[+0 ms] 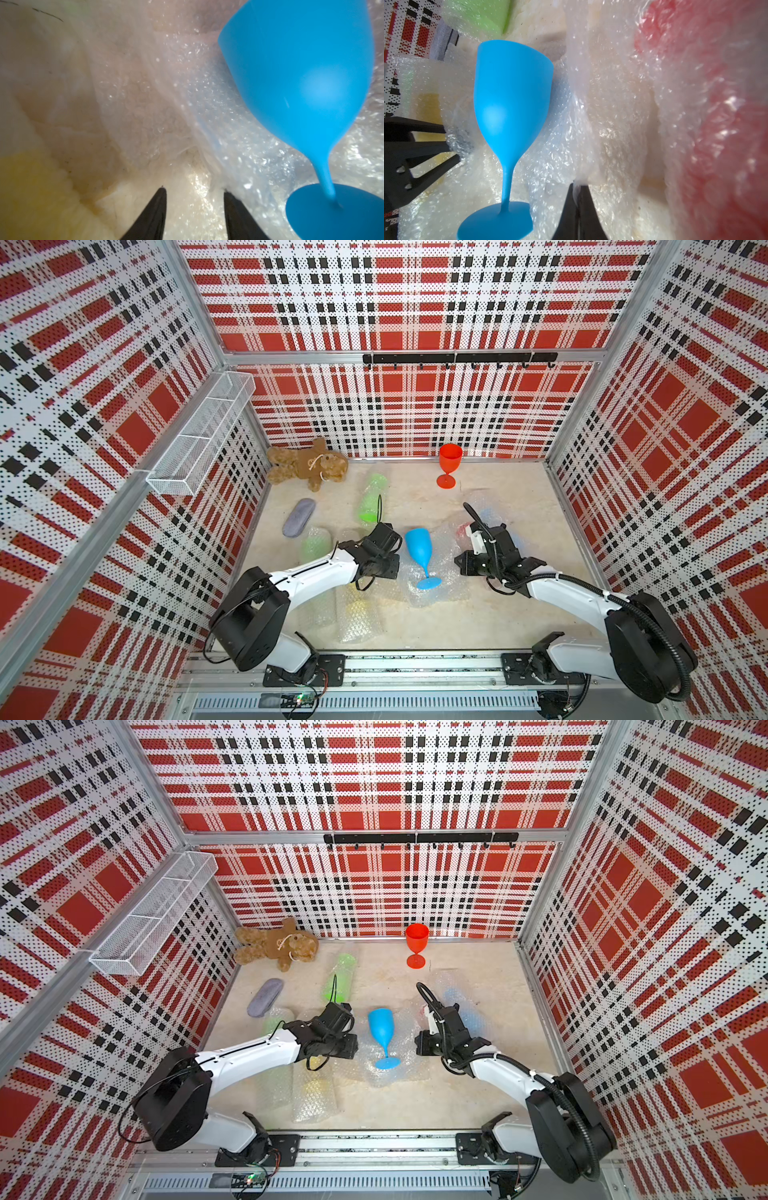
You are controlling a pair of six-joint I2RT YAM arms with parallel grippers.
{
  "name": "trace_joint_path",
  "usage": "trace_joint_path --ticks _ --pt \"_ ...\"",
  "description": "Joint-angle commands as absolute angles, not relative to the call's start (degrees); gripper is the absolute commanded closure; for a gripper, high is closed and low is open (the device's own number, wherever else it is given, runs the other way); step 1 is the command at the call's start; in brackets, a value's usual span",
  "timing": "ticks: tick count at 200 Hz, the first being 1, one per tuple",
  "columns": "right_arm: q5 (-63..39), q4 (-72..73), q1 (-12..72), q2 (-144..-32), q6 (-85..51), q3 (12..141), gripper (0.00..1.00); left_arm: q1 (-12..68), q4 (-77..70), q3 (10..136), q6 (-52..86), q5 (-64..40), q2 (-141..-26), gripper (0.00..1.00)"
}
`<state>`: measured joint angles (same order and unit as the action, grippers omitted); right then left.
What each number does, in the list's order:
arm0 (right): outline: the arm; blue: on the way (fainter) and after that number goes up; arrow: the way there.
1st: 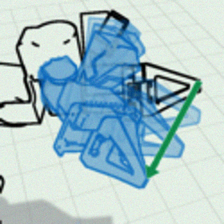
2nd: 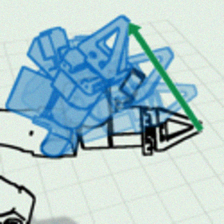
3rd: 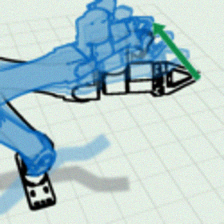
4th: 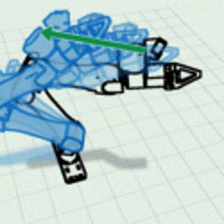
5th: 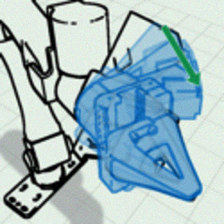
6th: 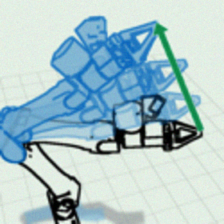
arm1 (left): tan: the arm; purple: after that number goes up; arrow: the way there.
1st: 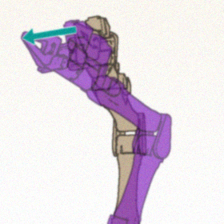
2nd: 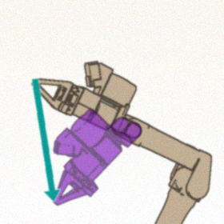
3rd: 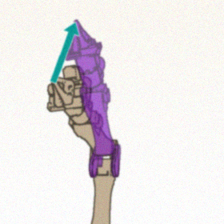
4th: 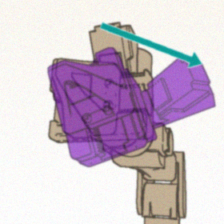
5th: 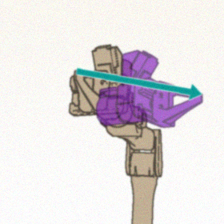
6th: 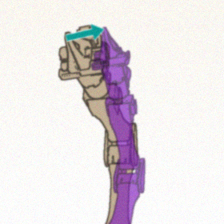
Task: Unpack wine glasses from bubble wrap
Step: Unwrap the bubble wrap.
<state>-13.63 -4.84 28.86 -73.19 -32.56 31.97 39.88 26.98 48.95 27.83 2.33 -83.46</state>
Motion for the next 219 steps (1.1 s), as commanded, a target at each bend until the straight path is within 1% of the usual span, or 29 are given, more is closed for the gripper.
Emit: trace_joint_path --ticks 1,7,12,36,56,87,108,125,137,145,158,171,190,207,219 --pt "-12.15 -5.10 29.95 -73.61 -33.06 32.68 0.99 39.02 29.28 51.88 28.91 5.15 -79.82 0.49" --pt "-11.82 -5.14 30.17 -73.63 -33.62 32.63 0.96 38.77 29.79 52.18 28.92 5.63 -79.13 0.49" --pt "-11.70 -5.01 30.32 -73.65 -34.12 32.64 0.96 38.48 30.07 52.36 29.00 6.08 -78.54 0.49" --pt "-11.56 -4.32 31.42 -73.53 -37.17 32.53 0.97 37.59 31.20 53.34 28.83 7.92 -76.00 0.49" --pt "-12.11 -3.69 31.60 -72.96 -38.80 32.79 0.97 36.77 31.58 53.79 28.30 5.14 -75.70 0.48" --pt "-11.78 -4.52 31.74 -73.11 -38.68 33.60 0.97 35.85 29.71 52.01 30.17 -1.99 -75.81 0.35" --pt "-11.78 -4.67 31.73 -73.81 -38.43 33.58 0.97 35.69 27.02 50.26 31.00 -5.90 -77.14 0.31" --pt "-11.78 -4.30 31.74 -74.10 -38.49 33.42 0.97 35.61 25.63 49.36 31.04 -6.49 -79.63 0.32" --pt "-11.61 -4.12 31.77 -73.90 -38.68 33.23 0.97 35.46 25.02 49.15 31.03 -6.43 -81.81 0.35" --pt "-11.45 -4.05 31.77 -73.69 -38.80 33.22 0.97 35.42 24.43 49.14 30.90 -6.68 -83.11 0.40" --pt "-11.26 -4.23 31.75 -73.19 -38.78 32.98 0.98 35.42 23.69 49.68 30.85 -6.75 -84.54 0.49" --pt "-11.01 -4.66 31.77 -72.57 -38.84 32.87 1.00 35.27 23.45 50.34 30.70 -6.73 -84.77 0.63" --pt "-10.83 -5.36 31.81 -71.16 -39.02 32.62 1.00 34.28 23.57 51.17 30.19 -7.06 -84.23 0.81" --pt "-10.38 -5.76 31.83 -69.34 -39.18 32.18 1.00 32.91 23.91 51.37 29.65 -7.47 -83.51 0.93" --pt "-10.16 -5.75 31.82 -68.16 -39.53 31.69 1.00 31.91 24.20 51.47 29.21 -7.65 -83.17 0.98"
